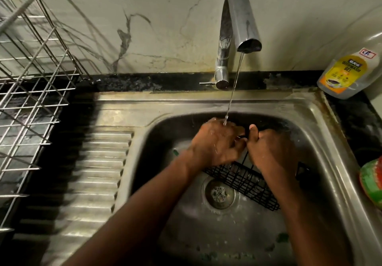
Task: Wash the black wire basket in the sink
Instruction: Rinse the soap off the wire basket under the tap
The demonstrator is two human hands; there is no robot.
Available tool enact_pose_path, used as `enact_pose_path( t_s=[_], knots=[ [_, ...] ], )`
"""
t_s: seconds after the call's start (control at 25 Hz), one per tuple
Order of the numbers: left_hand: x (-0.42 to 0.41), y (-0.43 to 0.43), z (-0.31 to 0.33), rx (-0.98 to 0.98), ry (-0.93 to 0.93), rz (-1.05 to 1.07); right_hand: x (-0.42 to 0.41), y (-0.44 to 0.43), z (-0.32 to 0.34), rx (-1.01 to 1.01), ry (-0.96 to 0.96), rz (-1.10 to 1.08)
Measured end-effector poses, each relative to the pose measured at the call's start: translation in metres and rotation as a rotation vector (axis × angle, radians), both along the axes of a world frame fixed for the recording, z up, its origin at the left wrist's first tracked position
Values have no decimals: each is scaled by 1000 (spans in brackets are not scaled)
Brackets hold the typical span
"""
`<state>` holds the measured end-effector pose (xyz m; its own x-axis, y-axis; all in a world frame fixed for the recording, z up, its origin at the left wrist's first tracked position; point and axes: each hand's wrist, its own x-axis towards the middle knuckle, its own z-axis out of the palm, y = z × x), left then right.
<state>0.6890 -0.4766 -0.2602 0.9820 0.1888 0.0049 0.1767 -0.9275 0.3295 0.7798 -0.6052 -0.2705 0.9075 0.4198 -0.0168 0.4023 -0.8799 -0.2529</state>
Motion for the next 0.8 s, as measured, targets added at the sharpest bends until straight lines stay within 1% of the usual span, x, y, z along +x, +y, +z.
enact_pose_path(
  t_s=[0.08, 0.16, 0.2, 0.28, 0.32, 0.4, 0.48, 0.52, 0.56, 0.6, 0.72, 0.8],
  knots=[
    [10, 25, 1, -24, 98, -21, -1, 0, 1, -4, 0, 4],
    [16, 31, 0, -131, 108, 82, -1, 1, 2, -7, 19, -5],
    [18, 29, 0, -130, 95, 175, -1, 3, 1, -14, 10, -9],
    [14, 9, 0, 31, 123, 295, -1, 6, 0, -29, -22, -17],
    [8, -5, -4, 109, 106, 317, -2, 7, 0, -27, -39, -8],
    [-15, -30, -11, 134, -29, 340, -7, 9, 0, -24, -79, 63],
    [-38, -33, -19, 121, -168, 259, -10, 14, 3, -50, -115, 165],
    [-44, -28, -18, 123, -185, 195, -8, 19, 3, -64, -115, 204],
    [-45, -19, -18, 141, -162, 151, -4, 25, 5, -65, -96, 232],
    [-41, -9, -13, 137, -112, 156, 1, 30, 6, -56, -66, 251],
    [-16, 14, 5, 102, 81, 272, 11, 43, 10, -45, -60, 273],
    [-7, 21, 11, 117, 109, 393, 2, 51, 17, -67, -74, 248]
  ],
)
